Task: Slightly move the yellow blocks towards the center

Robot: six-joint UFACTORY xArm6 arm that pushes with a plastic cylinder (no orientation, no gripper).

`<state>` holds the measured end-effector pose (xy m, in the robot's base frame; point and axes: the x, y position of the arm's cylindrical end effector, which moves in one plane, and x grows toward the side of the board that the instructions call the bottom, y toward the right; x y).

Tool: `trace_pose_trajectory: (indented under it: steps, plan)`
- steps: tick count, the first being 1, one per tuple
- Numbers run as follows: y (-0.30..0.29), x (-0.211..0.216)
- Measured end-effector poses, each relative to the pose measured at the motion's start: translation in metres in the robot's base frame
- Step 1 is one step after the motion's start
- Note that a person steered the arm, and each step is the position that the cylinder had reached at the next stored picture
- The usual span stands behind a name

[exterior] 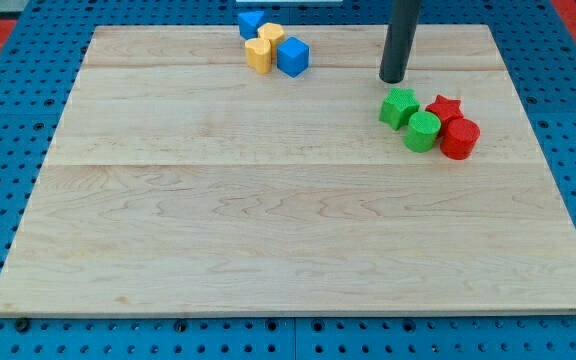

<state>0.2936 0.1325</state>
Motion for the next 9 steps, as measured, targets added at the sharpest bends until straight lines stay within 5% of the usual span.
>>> trace_pose_trajectory:
  steps: [5, 7, 9]
  plan:
    - [-0.066, -0.100]
    - [-0.165, -0.100]
    - [-0.191, -0.078]
